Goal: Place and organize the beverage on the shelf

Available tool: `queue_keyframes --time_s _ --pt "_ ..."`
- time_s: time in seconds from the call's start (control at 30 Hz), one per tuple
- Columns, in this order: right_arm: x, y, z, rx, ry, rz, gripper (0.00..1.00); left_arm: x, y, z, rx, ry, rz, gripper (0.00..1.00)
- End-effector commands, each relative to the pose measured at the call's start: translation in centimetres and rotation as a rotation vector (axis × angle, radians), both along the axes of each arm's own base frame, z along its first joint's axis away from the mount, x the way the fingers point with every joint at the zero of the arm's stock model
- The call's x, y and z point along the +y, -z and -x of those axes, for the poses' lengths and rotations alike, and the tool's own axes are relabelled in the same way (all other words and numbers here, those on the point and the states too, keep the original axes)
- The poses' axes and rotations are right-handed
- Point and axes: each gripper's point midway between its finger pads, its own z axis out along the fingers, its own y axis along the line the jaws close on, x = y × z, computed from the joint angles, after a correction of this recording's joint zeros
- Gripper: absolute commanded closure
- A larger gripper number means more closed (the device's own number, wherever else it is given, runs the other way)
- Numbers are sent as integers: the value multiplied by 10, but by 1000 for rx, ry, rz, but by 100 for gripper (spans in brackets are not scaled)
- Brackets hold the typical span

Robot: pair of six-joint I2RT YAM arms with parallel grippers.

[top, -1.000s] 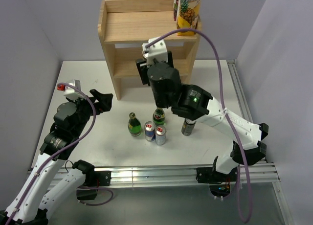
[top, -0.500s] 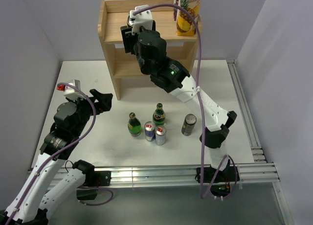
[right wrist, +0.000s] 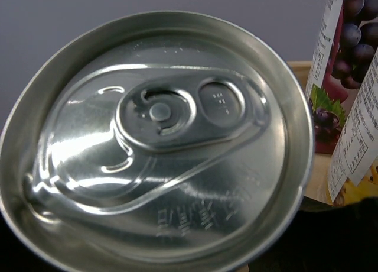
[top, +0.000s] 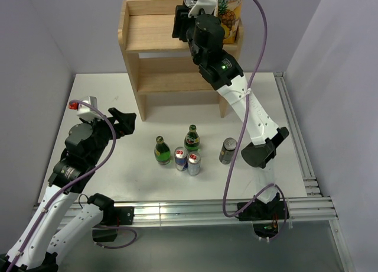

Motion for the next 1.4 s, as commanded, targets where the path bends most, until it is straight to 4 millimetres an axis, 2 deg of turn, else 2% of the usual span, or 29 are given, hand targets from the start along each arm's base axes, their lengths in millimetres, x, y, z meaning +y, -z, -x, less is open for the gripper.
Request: queue_keyframes --time_s 0.0,0.4,0.5,0.57,0.63,0.67,0.7,0.73,0.8,0.83,0.93,1.37 --pt "5 -59 13 -160 -62 -152 100 -1 -8 2 -32 12 4 3" --pt "18 1 -12 -23 -49 -69 100 1 -8 3 -31 4 3 3" --pt "20 9 -14 -4 -47 -58 98 1 -8 3 -32 5 5 3" --pt "21 14 -16 6 -46 -53 92 0 -8 4 -30 7 3 3" --pt "20 16 -17 11 -43 -51 77 1 -8 3 -30 4 4 3" --pt "21 18 -17 16 -42 -53 66 1 -8 3 -29 2 2 3" --pt "21 18 -17 16 -42 -56 47 1 -8 4 -32 5 5 3" --pt "21 20 -18 20 -42 -54 36 1 -8 4 -32 4 5 3" --pt "21 21 -19 23 -38 -54 16 2 -10 5 -36 4 5 3" --pt "21 22 -19 25 -35 -54 12 2 -9 4 -33 2 4 3" --pt "21 26 -21 31 -30 -50 5 2 -9 5 -35 4 5 3" --pt "26 39 -25 51 -29 -46 4 3 -9 5 -35 -2 4 3"
